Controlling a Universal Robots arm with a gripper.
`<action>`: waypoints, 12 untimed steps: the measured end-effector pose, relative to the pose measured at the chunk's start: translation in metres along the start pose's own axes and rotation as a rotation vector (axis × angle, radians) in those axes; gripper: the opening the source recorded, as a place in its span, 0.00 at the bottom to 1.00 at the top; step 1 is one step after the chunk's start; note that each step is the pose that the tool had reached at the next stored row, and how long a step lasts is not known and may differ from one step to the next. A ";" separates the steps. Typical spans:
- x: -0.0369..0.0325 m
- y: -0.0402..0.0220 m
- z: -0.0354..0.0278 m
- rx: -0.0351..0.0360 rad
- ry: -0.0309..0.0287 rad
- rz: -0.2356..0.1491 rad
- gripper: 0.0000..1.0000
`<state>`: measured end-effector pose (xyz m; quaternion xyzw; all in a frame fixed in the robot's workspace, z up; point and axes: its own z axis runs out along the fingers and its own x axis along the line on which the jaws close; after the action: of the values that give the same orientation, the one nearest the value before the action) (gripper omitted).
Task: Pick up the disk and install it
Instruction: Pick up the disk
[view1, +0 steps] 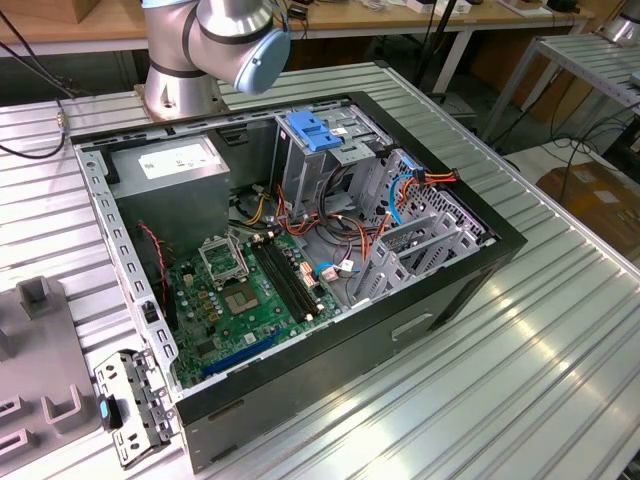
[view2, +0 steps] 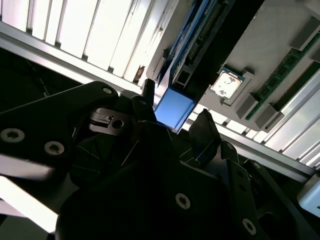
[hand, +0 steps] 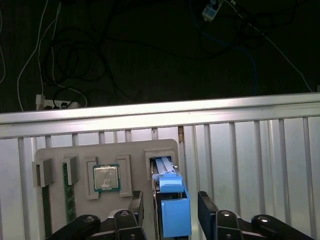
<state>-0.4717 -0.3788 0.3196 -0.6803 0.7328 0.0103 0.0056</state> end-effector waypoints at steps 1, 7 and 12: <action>0.0000 0.0000 0.0000 0.0001 0.0000 0.000 0.56; 0.0001 0.0000 0.0061 0.0011 0.0000 0.000 0.56; -0.0015 -0.0002 0.0142 0.0011 0.0022 0.000 0.56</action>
<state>-0.4715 -0.3770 0.3054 -0.6803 0.7328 0.0091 0.0052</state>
